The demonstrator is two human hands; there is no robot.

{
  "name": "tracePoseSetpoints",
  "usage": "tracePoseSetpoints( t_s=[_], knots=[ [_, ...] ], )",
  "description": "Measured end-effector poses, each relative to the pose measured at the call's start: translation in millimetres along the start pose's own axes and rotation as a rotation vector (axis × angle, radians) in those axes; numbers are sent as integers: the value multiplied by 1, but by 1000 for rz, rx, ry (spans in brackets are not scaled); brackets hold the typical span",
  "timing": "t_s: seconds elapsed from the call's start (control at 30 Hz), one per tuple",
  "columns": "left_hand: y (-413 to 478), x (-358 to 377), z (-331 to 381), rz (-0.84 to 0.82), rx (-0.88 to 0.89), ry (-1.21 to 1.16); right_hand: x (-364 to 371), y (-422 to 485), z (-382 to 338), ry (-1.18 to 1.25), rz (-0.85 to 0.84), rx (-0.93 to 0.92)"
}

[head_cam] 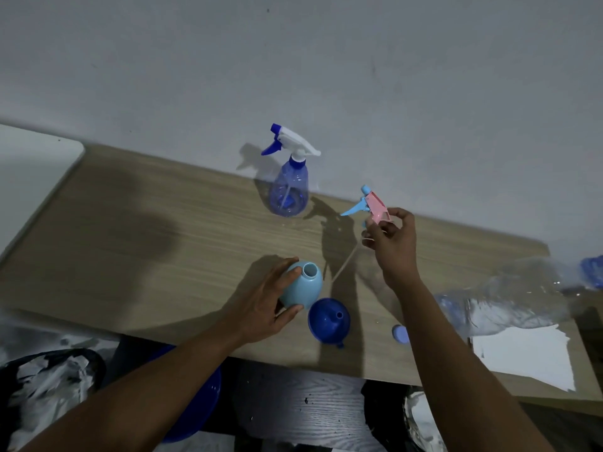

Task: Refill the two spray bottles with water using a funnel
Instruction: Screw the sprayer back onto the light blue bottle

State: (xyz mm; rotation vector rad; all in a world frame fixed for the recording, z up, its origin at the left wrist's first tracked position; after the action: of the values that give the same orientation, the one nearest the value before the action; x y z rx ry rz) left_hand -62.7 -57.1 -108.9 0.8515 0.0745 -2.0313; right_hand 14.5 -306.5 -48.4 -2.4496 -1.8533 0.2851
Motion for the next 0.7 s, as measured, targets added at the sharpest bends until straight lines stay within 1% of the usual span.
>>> tracePoseSetpoints(
  t_s=[0.17, 0.3, 0.4, 0.57, 0.7],
  knots=[
    [1, 0, 3, 42, -25, -19, 7, -30, -51, 38, -24, -217],
    [-4, -2, 6, 90, -111, -86, 13, -55, -96, 70, -22, -333],
    [-8, -9, 17, 144, -174, -104, 20, -69, -122, 119, -44, -384],
    [-8, -25, 47, 146, -230, -160, 27, -88, -162, 157, -98, -438],
    [-7, -41, 81, 112, -166, -182, 30, -101, -177, 74, -148, -440]
  ],
)
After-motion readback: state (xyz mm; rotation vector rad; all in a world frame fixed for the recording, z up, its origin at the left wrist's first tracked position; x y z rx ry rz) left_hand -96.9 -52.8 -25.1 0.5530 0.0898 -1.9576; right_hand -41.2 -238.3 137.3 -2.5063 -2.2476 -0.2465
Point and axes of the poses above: each hand's wrist, its own y-axis towards the middle knuckle, its own x-axis out of the palm, z = x × y, the point moved 6 cm from there along y, towards the middle knuckle, and after that the axes turned 7 degrees about -z, right-handed, at the moved point
